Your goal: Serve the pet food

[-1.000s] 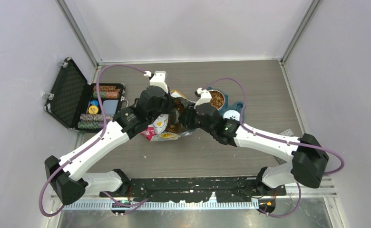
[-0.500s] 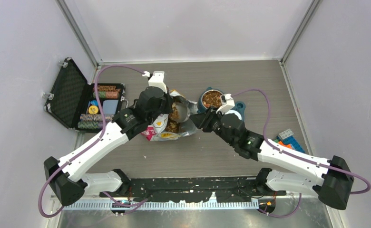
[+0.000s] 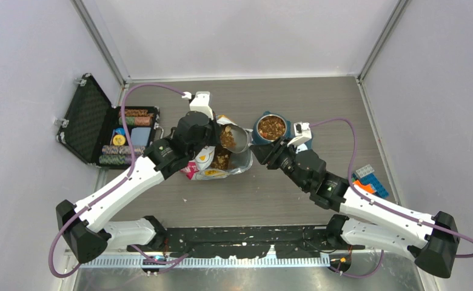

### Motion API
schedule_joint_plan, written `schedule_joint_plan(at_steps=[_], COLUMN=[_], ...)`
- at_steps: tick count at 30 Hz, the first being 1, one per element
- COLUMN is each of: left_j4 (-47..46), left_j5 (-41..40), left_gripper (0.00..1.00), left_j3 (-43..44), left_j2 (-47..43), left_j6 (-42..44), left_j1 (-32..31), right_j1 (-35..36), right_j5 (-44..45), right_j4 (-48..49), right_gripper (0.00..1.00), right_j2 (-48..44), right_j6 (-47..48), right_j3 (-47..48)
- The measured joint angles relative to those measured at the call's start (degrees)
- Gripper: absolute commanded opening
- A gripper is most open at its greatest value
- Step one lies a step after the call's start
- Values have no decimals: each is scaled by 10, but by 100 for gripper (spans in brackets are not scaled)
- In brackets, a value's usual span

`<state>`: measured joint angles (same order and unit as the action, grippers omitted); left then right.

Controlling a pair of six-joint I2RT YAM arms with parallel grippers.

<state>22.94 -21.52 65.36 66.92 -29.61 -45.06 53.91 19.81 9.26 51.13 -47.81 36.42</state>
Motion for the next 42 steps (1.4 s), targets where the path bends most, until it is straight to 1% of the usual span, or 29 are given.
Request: schedule_joint_plan(at_steps=[4, 8, 14, 21, 27, 32, 39, 42], left_j4=[0, 0, -2, 0, 1, 1, 50, 57], left_j5=[1, 1, 0, 0, 0, 1, -6, -6], left_gripper=[0, 0, 0, 0, 0, 0, 0, 0], left_j3=[0, 0, 0, 0, 0, 1, 47, 55], left_j2=[0, 0, 0, 0, 0, 0, 20, 22], left_j6=[0, 0, 0, 0, 0, 3, 22, 31], left_j1=[0, 0, 0, 0, -1, -1, 2, 5], right_j1=[0, 10, 59, 71, 72, 71, 28, 6], right_j5=[0, 8, 74, 114, 117, 116, 56, 27], right_j4=[-12, -26, -61, -77, -77, -76, -64, -55], right_gripper=[5, 5, 5, 5, 5, 5, 5, 5], right_j2=[3, 33, 53, 50, 47, 19, -34, -39], right_j6=[12, 32, 78, 89, 88, 79, 11, -20], right_j3=[5, 27, 56, 66, 65, 60, 16, 3])
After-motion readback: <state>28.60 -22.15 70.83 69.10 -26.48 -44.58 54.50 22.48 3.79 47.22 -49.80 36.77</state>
